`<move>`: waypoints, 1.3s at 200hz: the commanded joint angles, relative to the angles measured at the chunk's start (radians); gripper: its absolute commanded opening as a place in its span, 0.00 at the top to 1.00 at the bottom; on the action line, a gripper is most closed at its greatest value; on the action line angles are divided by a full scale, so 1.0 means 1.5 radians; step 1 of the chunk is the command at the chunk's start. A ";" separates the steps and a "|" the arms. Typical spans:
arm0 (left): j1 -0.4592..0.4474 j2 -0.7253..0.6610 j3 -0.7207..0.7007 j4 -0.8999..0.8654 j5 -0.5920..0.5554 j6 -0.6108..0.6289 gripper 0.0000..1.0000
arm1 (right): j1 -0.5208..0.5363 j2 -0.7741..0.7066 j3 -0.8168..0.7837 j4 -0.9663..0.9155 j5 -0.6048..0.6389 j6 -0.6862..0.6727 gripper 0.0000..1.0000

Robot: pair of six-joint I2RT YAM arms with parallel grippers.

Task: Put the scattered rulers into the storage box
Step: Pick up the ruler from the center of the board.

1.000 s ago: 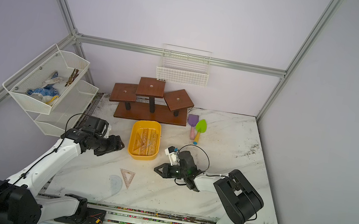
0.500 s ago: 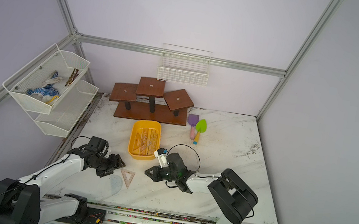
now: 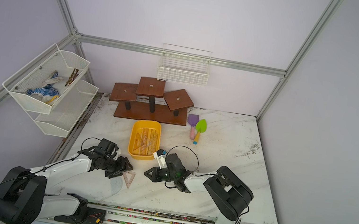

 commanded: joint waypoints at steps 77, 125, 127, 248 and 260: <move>-0.132 0.059 0.015 0.085 0.035 -0.067 0.29 | 0.003 0.006 -0.009 0.048 -0.002 0.019 0.85; -0.138 0.010 0.019 0.030 0.045 -0.052 0.28 | 0.002 -0.016 -0.036 0.046 0.009 0.023 0.86; -0.138 0.008 0.020 0.026 0.047 -0.050 0.28 | 0.002 -0.018 -0.037 0.045 0.011 0.022 0.86; -0.219 0.149 0.091 0.022 0.133 0.001 0.27 | -0.032 -0.078 -0.096 0.050 0.013 0.029 0.86; -0.219 0.159 0.094 0.035 0.133 -0.001 0.27 | -0.036 -0.085 -0.102 0.051 0.013 0.030 0.86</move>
